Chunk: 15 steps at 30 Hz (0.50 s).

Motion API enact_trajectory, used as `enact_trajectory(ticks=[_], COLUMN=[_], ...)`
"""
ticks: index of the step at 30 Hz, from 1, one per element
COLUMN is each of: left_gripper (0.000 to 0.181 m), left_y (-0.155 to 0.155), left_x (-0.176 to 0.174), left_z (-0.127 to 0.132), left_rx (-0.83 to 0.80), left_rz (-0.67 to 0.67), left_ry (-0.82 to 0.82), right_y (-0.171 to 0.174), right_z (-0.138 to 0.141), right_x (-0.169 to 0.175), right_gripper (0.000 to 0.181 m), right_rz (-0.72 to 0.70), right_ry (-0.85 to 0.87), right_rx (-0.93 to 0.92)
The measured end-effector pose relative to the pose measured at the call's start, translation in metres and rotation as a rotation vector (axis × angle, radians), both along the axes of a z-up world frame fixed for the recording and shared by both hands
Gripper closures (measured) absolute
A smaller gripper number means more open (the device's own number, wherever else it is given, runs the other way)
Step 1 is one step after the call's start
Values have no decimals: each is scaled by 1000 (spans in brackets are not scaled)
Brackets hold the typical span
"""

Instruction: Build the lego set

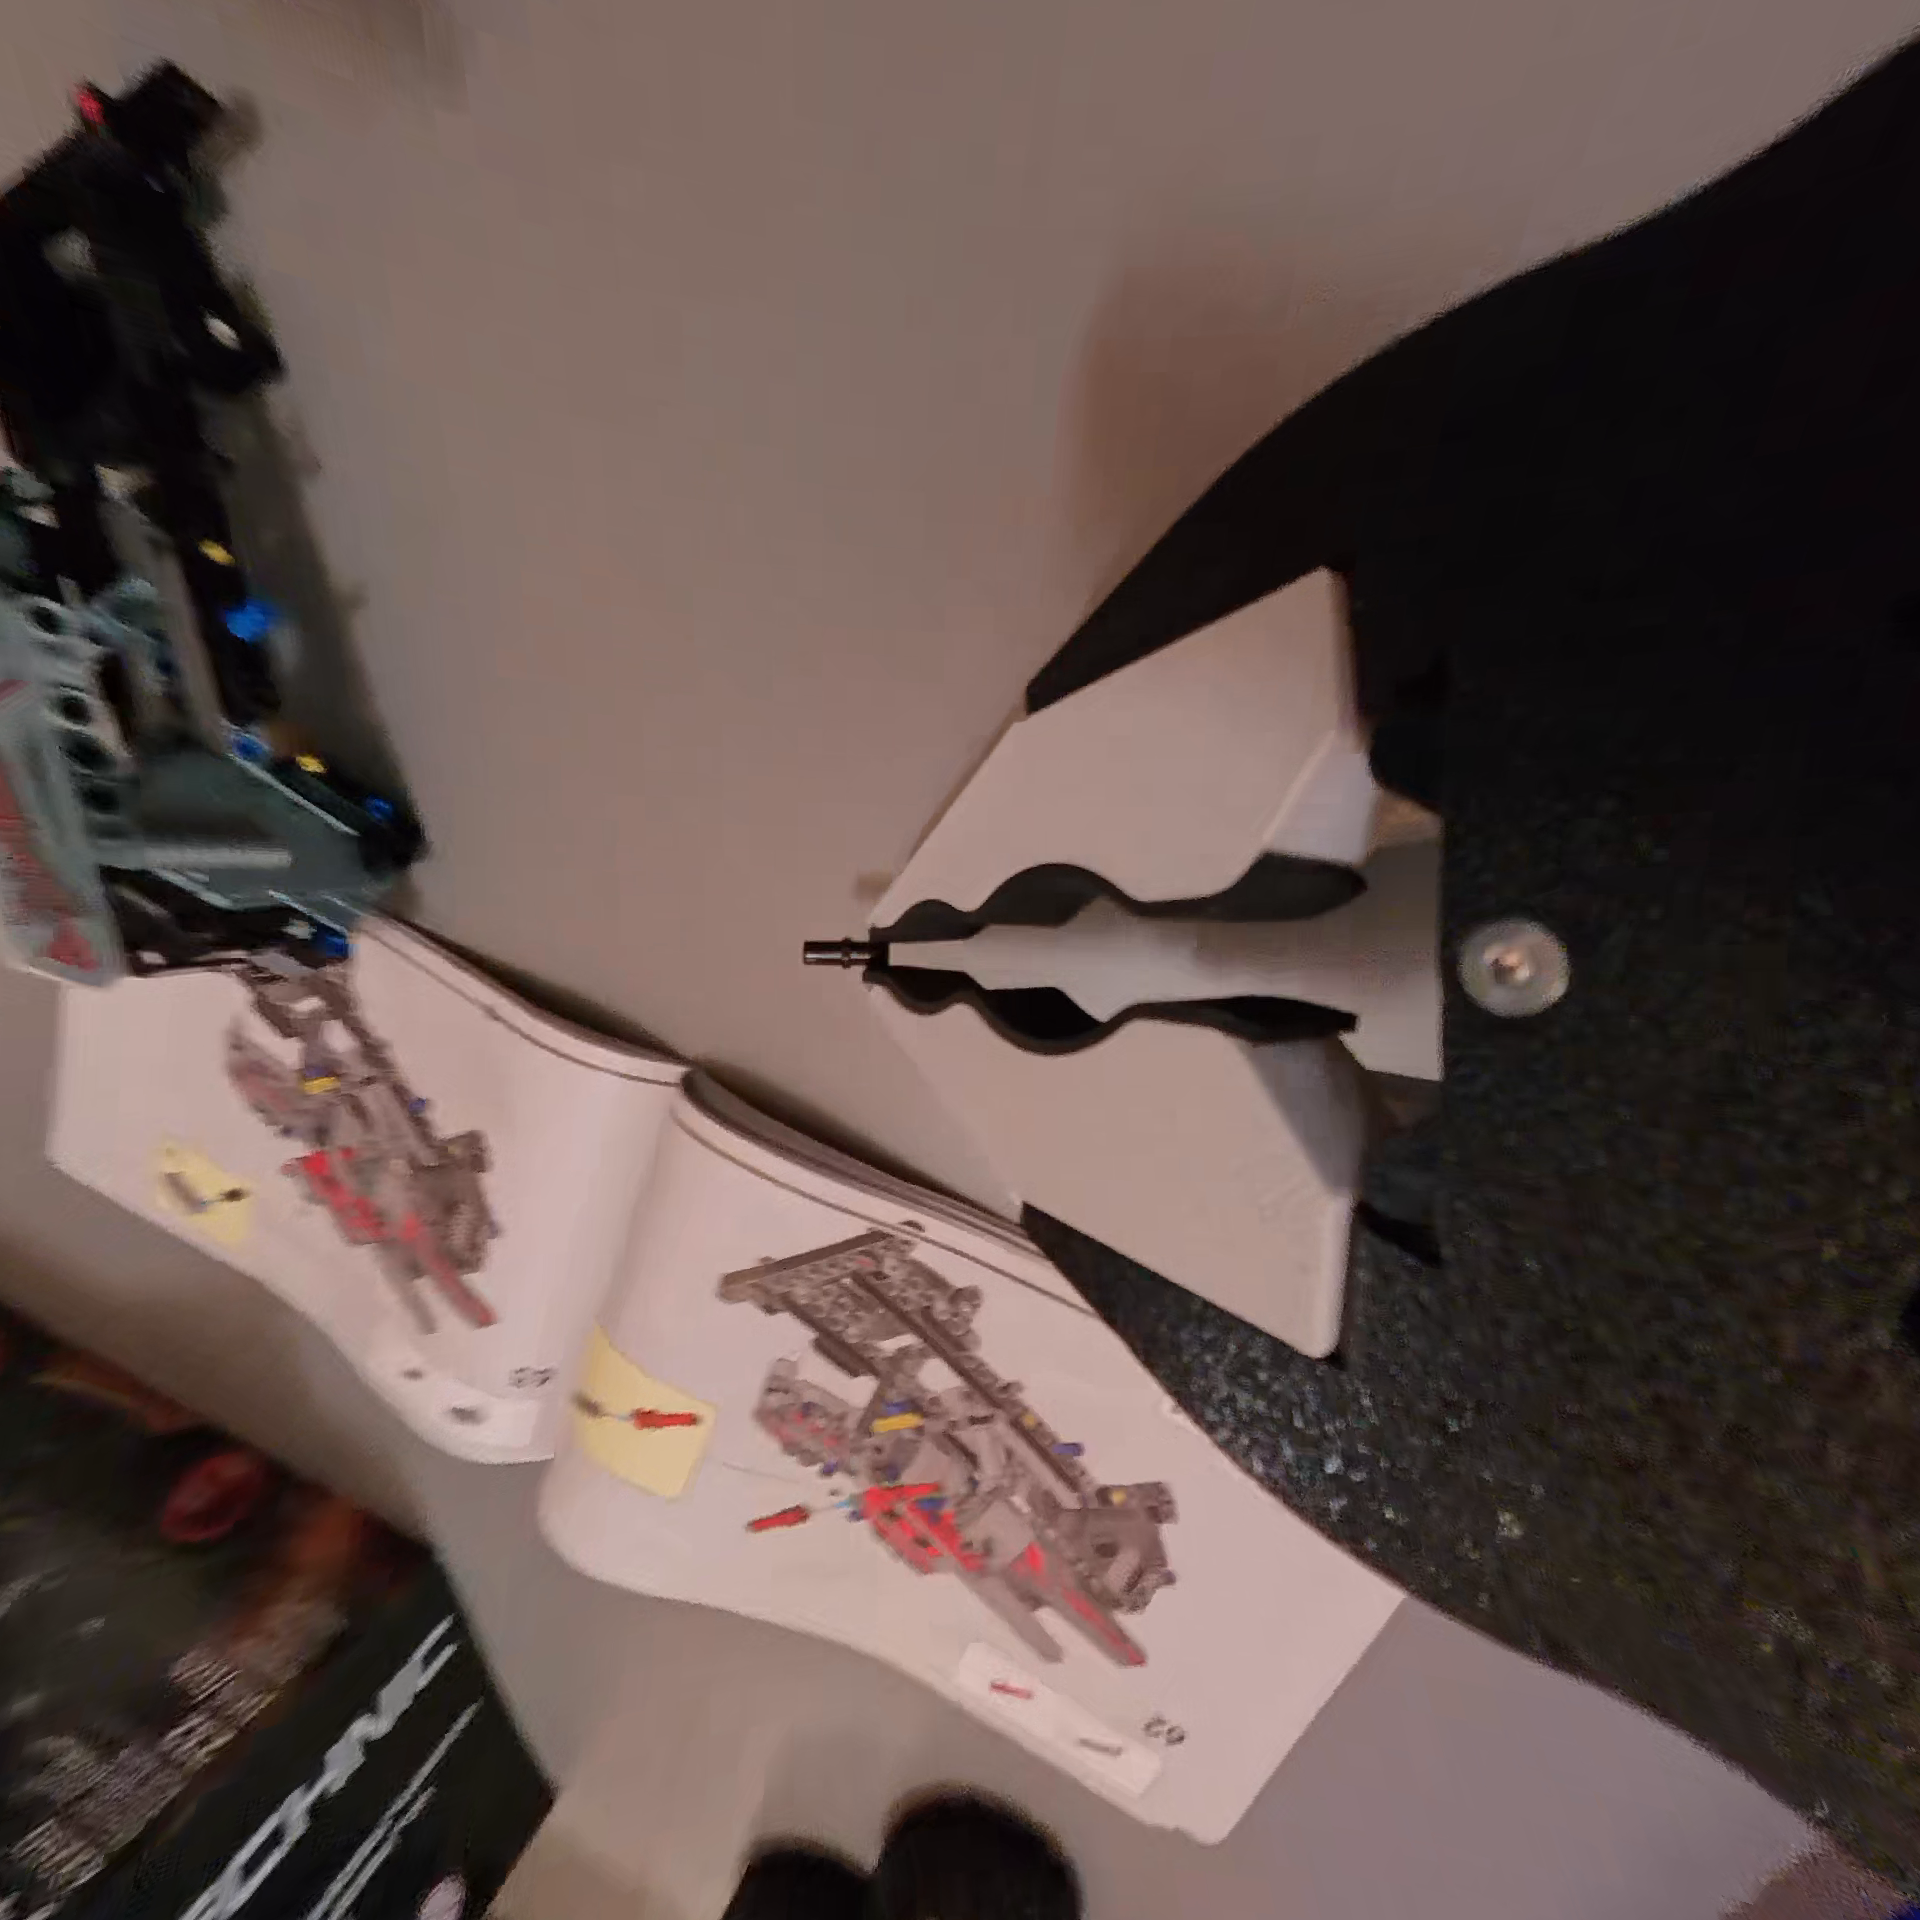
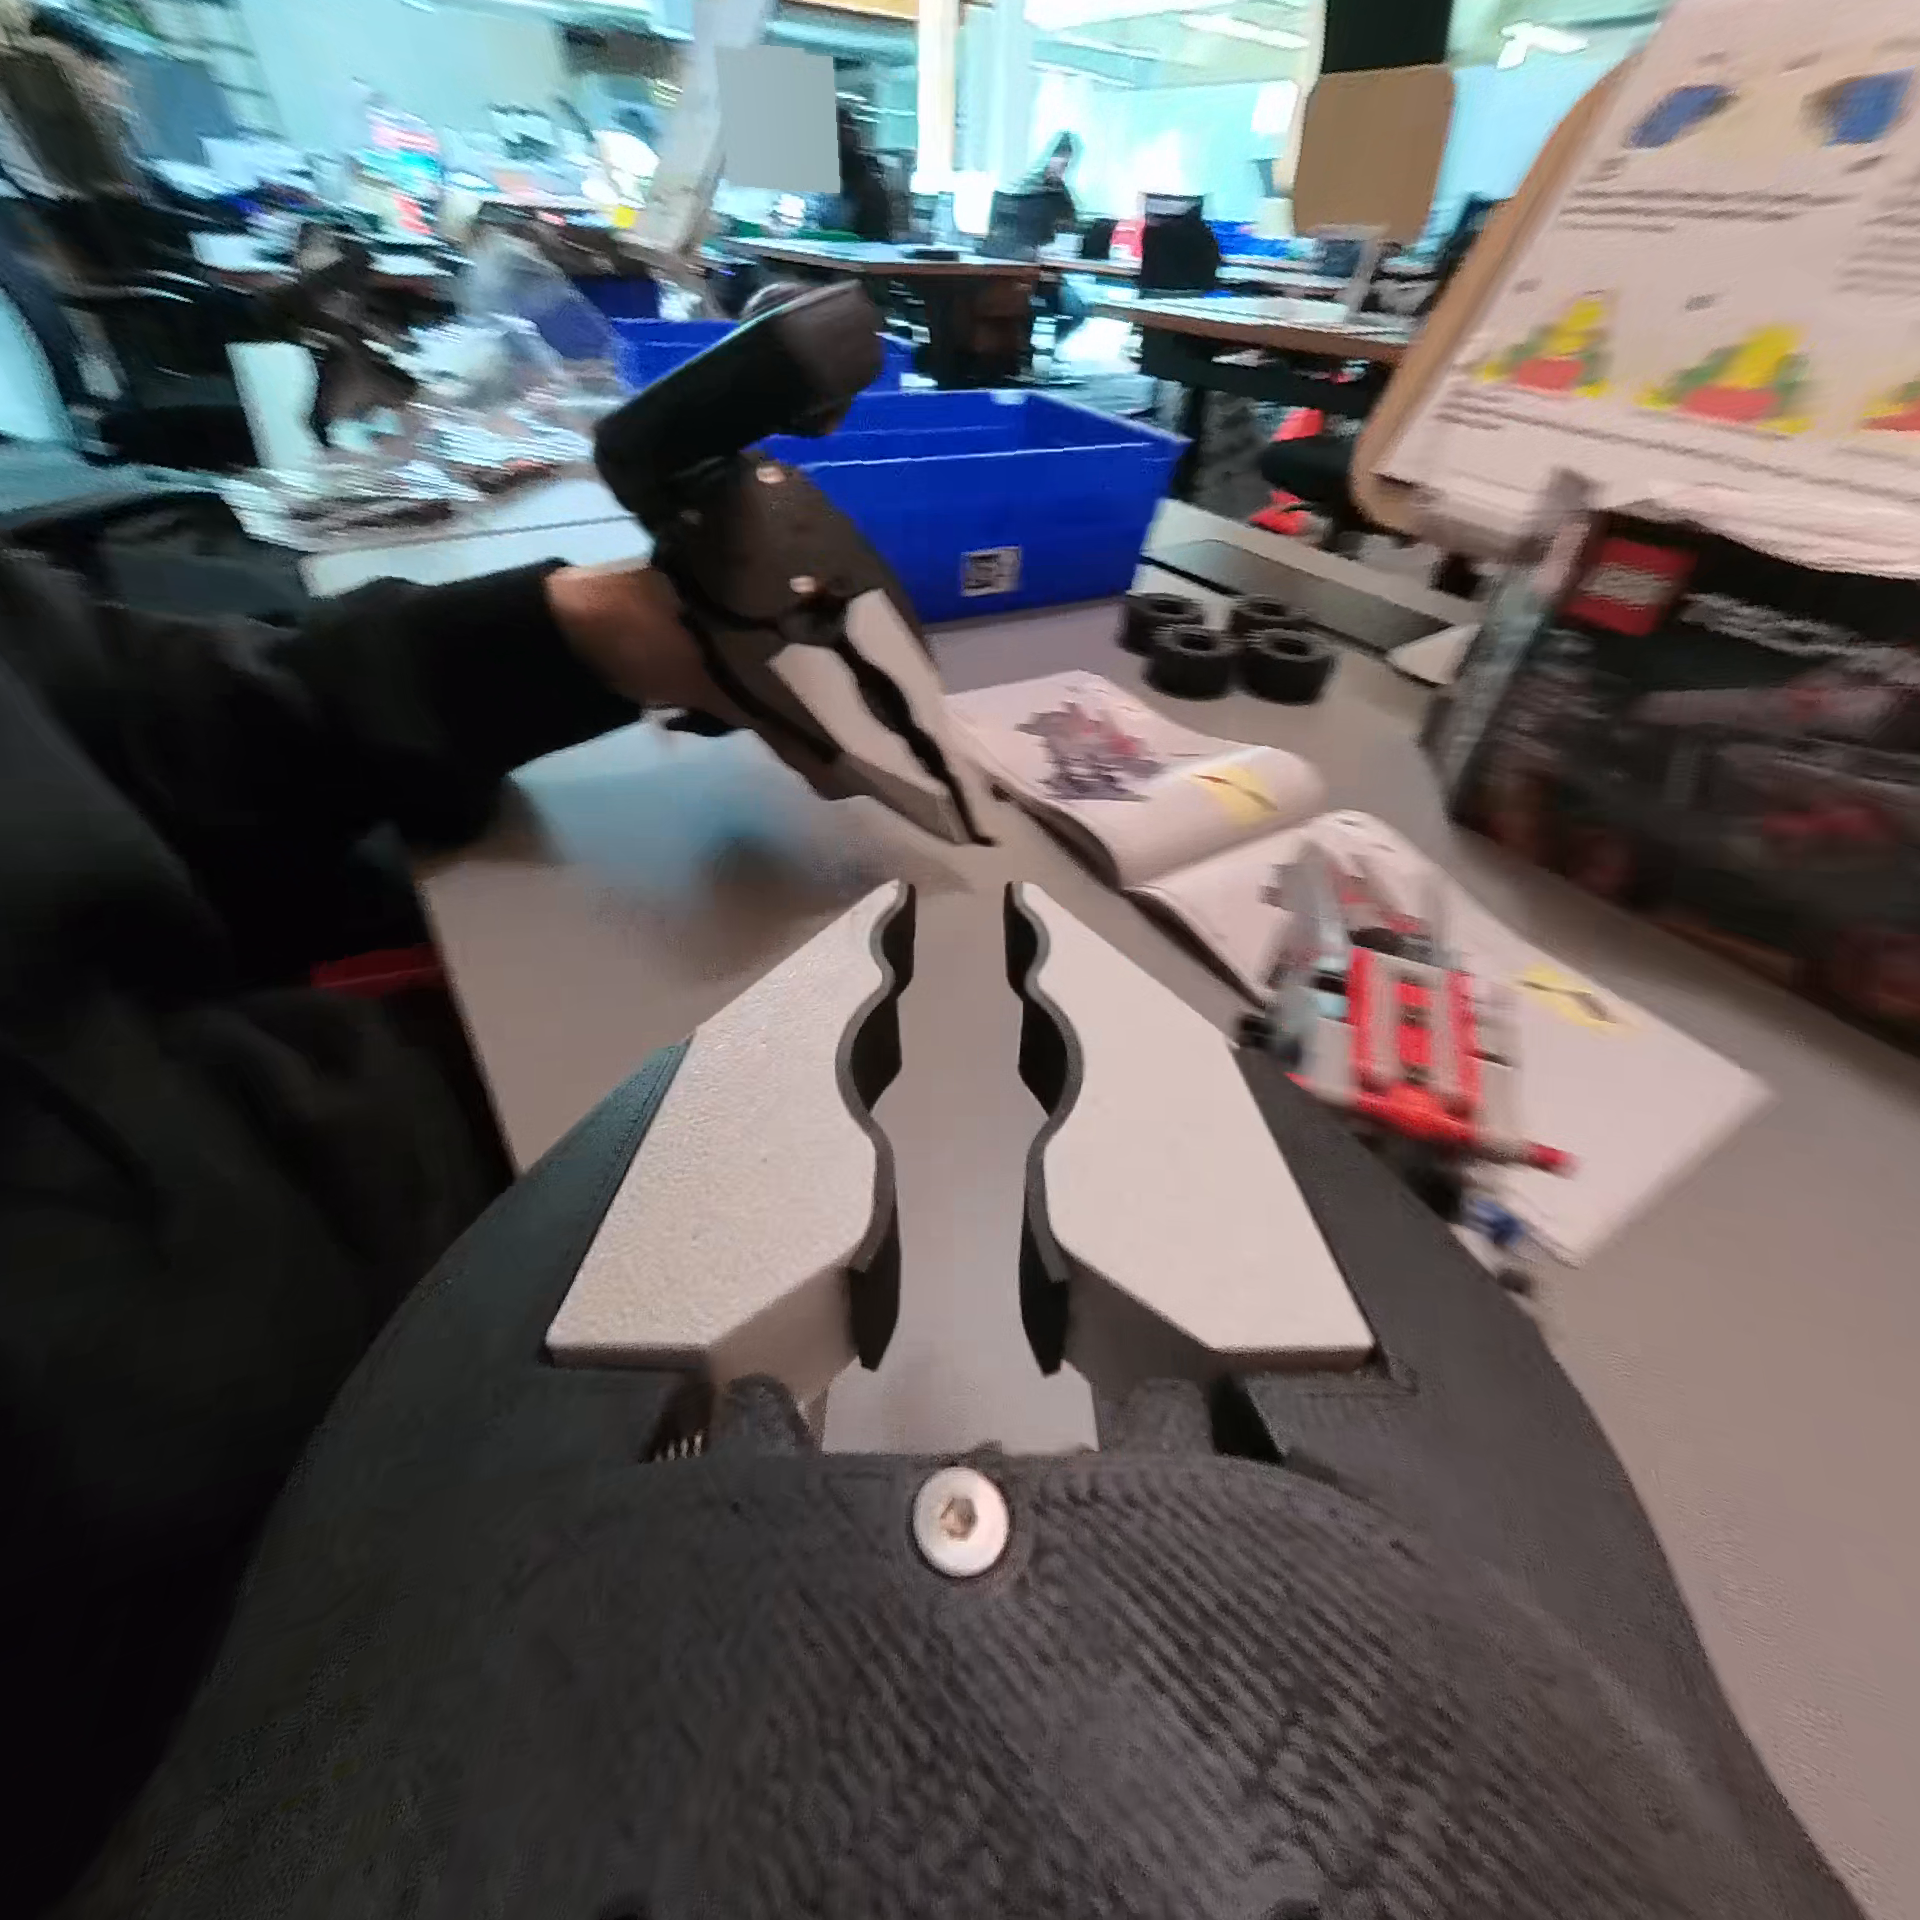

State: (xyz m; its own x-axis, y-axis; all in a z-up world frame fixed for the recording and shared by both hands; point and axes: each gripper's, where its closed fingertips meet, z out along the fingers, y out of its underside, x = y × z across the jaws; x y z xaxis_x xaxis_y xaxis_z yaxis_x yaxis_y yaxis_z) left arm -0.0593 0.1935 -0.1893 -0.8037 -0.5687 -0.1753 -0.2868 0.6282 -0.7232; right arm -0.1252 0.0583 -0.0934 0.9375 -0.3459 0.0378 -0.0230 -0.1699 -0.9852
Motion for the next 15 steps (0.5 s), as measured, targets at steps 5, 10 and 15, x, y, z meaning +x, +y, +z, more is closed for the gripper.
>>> enact_trajectory(ticks=[5,10,15], left_gripper=[179,180,180], left_y=[-28,-49,-57], left_x=[-10,-22,-23], left_z=[16,31,43], left_rx=[-32,-49,4], left_rz=[-116,-243,-287], left_ry=[-118,-310,-563], right_y=[34,45,52], right_z=[-30,-43,-45], right_x=[-10,5,24], right_gripper=[169,167,163], right_rz=[62,4,-66], right_ry=[141,212,279], right_rx=[-6,-1,42])
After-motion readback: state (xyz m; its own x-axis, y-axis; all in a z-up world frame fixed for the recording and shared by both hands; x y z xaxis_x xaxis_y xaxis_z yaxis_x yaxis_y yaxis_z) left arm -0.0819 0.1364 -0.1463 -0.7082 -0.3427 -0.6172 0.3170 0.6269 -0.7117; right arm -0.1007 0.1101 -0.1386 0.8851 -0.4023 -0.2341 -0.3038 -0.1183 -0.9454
